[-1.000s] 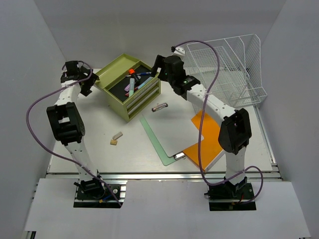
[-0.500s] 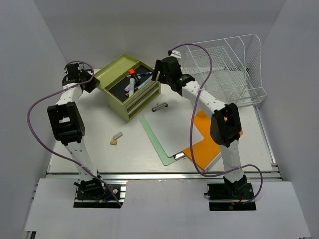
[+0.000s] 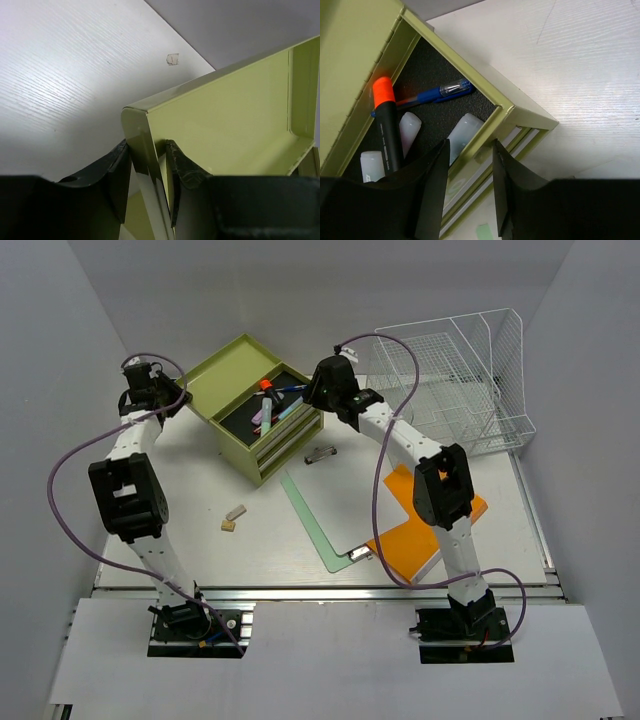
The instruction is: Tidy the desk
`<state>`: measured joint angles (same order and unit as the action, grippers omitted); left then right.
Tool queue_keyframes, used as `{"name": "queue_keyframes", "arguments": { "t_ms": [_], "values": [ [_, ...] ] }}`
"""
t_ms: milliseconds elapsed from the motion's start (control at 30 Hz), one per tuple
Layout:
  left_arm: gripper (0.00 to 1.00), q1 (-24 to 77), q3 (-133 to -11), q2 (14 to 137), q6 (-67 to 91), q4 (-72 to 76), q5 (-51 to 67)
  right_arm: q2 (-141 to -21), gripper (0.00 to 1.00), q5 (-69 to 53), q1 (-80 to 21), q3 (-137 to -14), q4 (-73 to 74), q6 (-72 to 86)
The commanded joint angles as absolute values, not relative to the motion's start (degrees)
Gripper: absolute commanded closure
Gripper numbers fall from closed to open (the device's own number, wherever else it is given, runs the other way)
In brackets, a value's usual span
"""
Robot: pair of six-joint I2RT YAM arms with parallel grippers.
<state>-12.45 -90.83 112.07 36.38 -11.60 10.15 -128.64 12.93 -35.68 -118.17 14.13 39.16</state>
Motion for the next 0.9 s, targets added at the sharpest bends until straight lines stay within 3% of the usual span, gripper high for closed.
{"name": "queue_keyframes", "arguments": {
  "t_ms": [0, 267, 667, 867],
  "values": [
    [0.69, -8.2, -89.8, 102.0, 29.1, -8.0, 13.1, -127.4, 0.62, 10.8, -35.4, -115.1, 13.9, 40.8],
    [0.66, 4.1, -84.1, 90.0, 13.3, -3.8, 2.8, -127.8, 0.72, 11.3, -35.4, -116.4, 16.3, 44.4],
    [0.57, 13.0, -71.1, 76.9, 3.4, 1.8, 8.1, -127.4, 0.77, 10.2, -35.4, -115.5, 16.0, 48.2],
    [0.40, 17.6, -71.7, 76.3, 0.1, -3.0, 10.6, -127.4, 0.82, 9.7, -35.4, -115.3, 15.9, 49.7]
  ]
}}
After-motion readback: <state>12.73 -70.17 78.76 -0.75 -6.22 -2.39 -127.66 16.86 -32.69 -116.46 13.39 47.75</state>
